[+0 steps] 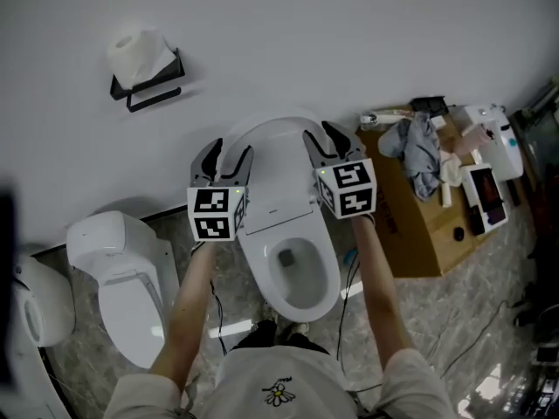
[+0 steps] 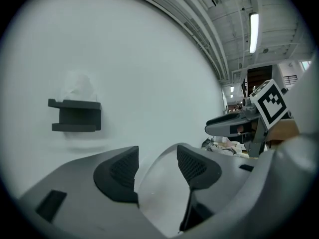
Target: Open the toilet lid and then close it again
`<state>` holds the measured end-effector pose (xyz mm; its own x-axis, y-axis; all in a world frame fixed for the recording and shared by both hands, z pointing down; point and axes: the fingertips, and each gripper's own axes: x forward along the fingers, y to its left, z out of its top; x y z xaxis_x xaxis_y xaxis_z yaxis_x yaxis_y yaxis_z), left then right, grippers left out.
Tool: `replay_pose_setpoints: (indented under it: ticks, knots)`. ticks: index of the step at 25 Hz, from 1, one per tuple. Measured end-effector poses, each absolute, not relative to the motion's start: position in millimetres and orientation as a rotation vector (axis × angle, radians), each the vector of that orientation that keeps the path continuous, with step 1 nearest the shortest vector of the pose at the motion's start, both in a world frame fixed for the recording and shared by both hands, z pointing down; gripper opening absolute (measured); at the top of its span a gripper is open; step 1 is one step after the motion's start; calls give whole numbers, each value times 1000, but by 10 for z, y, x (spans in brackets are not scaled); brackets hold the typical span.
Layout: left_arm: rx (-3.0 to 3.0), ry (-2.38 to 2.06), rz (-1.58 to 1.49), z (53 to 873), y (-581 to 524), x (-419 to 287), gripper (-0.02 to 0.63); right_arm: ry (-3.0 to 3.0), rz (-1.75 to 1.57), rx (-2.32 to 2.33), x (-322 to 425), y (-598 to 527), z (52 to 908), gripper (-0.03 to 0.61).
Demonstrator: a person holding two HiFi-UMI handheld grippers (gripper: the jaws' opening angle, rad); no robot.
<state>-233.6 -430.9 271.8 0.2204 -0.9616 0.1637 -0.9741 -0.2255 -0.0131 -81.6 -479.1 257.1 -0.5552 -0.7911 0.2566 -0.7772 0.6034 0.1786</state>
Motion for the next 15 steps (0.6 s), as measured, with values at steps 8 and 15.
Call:
replay_pose_setpoints:
  ticks: [8,15]
  knots:
    - [2344,-1843,348,3258,-4857,-2457,256,-2338,-122,1179,-922,-5435,3171,172]
    - [2340,-1827,386,3376,-5004,-2485,204,-2266,-92,1188,-922,-5698,3437,167]
